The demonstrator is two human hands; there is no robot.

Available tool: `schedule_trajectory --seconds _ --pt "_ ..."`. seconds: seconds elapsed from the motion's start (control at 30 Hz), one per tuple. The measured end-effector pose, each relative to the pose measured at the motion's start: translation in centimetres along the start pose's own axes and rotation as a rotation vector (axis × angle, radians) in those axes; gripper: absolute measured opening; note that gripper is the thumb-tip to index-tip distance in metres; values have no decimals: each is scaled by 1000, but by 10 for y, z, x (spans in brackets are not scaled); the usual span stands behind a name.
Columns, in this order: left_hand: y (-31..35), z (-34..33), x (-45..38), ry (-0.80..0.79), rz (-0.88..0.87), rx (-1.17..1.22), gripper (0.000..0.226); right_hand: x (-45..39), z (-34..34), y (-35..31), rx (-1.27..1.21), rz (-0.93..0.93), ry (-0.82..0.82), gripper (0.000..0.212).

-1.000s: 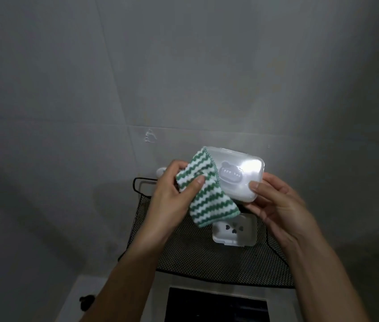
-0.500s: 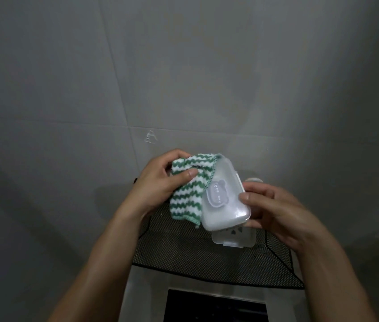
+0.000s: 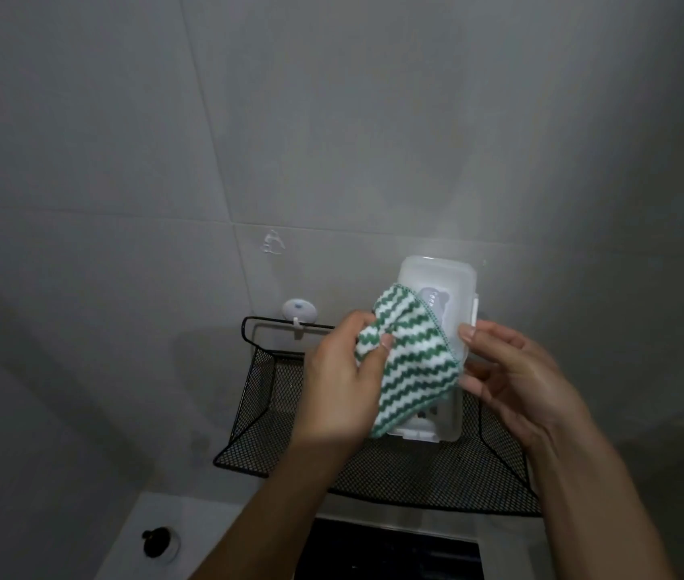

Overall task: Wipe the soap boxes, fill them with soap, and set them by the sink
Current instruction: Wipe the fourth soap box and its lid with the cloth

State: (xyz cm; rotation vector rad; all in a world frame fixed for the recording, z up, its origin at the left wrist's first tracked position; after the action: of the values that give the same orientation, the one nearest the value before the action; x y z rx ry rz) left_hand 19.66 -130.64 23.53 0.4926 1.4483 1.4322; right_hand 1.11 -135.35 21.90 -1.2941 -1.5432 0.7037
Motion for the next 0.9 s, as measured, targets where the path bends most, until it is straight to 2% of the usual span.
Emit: schedule_trajectory --seconds 0.27,0.43,0.5,0.57,0.67,0.73,0.77,0.87,0.9 --pt "8 4 -26 -63 68 115 18 5 -7 -1 75 1 -45 35" --pt "1 0 -15 -170 91 196 23 3 -1 -5 -17 -7 38 35" --pt "-6 0 -7 -216 69 172 26 5 3 -6 -58 -27 79 44" --pt "-16 4 -9 -156 90 127 27 7 4 -6 -74 -41 103 54" --pt "-31 21 -24 117 122 -9 26 9 3 -7 -91 -38 120 58" --pt "-27 28 -28 226 50 -115 26 9 2 -7 -74 -31 116 48" --pt "-22 26 -27 228 22 -129 28 9 0 -5 -57 -31 104 39" --pt "-7 6 -12 61 1 -78 39 8 -8 0 -25 -28 70 6" --pt "-3 0 -5 -13 13 -47 46 8 -10 0 -35 -20 69 6"
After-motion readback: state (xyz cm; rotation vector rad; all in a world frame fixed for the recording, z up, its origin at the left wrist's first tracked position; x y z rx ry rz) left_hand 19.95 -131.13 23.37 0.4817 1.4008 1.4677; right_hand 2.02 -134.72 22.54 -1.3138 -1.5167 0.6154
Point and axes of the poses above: each hand's wrist, its own x-axis away from the middle knuckle, its own z-axis out of the back of the hand, y = z × x, the point moved 6 cm from there along -x, towards the middle knuckle, and after that the axes turned 13 degrees about y, right-handed, at the moved point
